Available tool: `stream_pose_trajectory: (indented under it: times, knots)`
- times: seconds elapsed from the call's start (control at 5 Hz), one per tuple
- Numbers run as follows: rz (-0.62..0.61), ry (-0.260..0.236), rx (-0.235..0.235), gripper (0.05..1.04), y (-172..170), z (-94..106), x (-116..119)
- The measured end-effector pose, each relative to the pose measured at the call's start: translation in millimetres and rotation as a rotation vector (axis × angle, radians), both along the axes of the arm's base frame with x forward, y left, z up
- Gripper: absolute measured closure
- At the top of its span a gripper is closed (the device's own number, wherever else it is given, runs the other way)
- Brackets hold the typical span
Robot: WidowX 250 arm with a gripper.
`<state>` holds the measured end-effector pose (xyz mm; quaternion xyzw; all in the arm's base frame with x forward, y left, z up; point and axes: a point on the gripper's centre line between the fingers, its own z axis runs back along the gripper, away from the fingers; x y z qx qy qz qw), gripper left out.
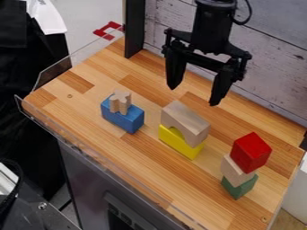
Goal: Move the red cube to the top of the white cube
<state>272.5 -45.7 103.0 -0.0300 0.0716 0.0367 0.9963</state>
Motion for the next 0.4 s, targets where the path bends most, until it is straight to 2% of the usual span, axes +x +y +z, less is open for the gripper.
stream_pose_trajectory:
  times: [0.2, 0.4]
  knots:
    - [0.003, 0.040, 0.005, 0.084, 0.9, -9.9, -4.2]
    - [0.009, 0.056, 0.008, 0.084, 0.8, -8.8, -7.2]
